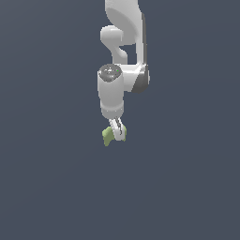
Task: Pick up the object and move it to a goal position.
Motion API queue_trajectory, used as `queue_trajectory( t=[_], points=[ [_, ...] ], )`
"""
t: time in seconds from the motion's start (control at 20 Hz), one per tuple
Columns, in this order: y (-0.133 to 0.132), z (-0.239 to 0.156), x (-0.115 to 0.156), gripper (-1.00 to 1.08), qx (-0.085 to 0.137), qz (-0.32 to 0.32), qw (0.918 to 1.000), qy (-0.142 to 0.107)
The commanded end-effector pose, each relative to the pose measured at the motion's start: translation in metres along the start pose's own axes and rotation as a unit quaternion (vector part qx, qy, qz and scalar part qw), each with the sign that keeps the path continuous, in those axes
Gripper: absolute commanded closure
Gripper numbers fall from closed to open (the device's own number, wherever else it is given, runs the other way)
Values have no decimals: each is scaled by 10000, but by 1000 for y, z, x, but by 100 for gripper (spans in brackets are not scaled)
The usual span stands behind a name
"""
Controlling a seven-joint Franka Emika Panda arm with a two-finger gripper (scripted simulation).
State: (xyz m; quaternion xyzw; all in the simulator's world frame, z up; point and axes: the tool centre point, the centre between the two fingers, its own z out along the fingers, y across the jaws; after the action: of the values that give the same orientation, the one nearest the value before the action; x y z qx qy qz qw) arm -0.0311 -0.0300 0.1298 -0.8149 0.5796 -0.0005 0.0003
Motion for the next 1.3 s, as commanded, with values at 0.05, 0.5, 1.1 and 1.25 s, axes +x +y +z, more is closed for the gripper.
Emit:
queue_trajectory(
  t=[0.05, 0.5, 1.1, 1.25],
  points=[
    [1, 18, 0, -92, -7, 10, 10000, 0],
    [0, 34, 0, 108, -5, 15, 10000, -2],
    [0, 32, -1, 108, -5, 15, 10000, -2],
    [2, 26, -4, 108, -5, 15, 10000, -2]
  ],
)
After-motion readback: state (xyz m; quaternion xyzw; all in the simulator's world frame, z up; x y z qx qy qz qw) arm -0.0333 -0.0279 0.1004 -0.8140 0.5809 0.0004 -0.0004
